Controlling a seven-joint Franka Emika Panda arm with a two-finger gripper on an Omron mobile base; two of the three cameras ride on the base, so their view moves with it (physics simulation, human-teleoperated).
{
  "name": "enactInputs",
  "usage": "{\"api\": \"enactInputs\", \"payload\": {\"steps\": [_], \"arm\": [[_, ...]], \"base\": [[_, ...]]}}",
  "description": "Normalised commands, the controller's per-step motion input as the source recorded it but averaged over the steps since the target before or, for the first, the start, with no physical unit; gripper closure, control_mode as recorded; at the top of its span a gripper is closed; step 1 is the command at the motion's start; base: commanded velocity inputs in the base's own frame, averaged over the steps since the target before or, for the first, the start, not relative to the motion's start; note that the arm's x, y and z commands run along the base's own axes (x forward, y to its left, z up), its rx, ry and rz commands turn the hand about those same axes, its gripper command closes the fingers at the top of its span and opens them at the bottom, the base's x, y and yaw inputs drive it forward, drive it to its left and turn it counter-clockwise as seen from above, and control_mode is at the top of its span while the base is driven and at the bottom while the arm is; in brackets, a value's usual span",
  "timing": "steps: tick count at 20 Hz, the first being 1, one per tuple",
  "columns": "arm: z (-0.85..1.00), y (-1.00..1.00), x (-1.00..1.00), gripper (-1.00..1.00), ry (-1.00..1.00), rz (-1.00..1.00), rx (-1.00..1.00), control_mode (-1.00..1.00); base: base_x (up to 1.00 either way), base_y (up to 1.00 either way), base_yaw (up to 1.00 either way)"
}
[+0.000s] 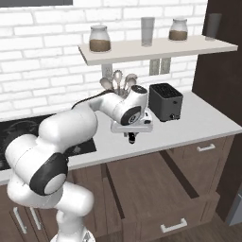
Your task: Pick up the knife from the drawer and place it on the cutting board. Then place the meat from the plate to the cutting board.
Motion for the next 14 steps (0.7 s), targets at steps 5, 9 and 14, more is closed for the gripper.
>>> {"api": "enactInputs", "payload": {"steps": [5,9,14], "arm": [[0.15,0.67,0.00,1.00,0.00,-0.12,0.00,-1.00],[0.11,0.65,-0.02,1.00,0.00,-0.07,0.00,-1.00],[0.01,0.46,-0.22,1.00,0.00,-0.05,0.02,-1.00]], "base": [[0.00,0.00,0.00],[0.00,0.00,0.00],[0.00,0.00,0.00]]}}
